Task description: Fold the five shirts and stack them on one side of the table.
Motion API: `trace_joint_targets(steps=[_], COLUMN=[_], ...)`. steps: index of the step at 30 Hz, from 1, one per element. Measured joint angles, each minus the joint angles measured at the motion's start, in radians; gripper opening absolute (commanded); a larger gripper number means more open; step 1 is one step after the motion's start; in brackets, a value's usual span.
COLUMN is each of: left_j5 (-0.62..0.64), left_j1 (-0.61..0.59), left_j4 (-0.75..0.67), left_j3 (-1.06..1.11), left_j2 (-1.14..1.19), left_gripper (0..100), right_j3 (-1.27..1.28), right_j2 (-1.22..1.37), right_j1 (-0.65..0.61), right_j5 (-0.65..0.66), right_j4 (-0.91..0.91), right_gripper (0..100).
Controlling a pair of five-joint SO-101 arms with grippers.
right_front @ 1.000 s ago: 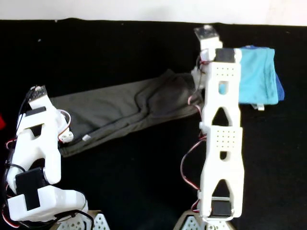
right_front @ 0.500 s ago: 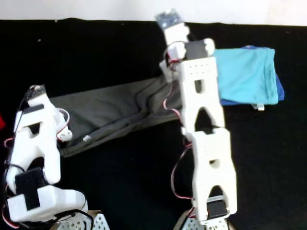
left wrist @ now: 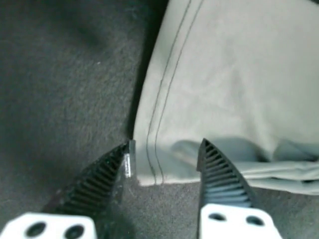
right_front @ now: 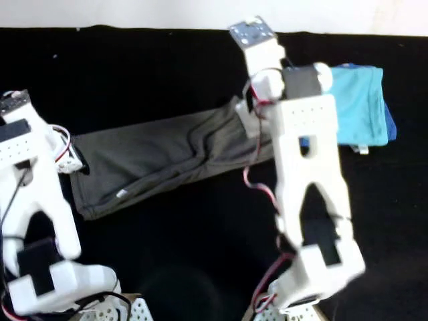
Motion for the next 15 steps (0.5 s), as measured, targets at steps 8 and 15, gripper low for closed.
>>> trace_joint_targets(steps=[8,15], left_j5=[-0.103,-0.166], left_j1=[-0.008,-0.035], left_j4=[-0.008,-0.011], left_j3=[-0.161,-0.242], left_j2=[0.267,0.431], left_gripper=[21,21], right_j3=[0.278,0.374], right_j2=[-0.316,-0.431], right_j1=[-0.002,-0.002], right_j5=[0.0,0.0], right_j4=[0.0,0.0], right_gripper=[8.7,8.7])
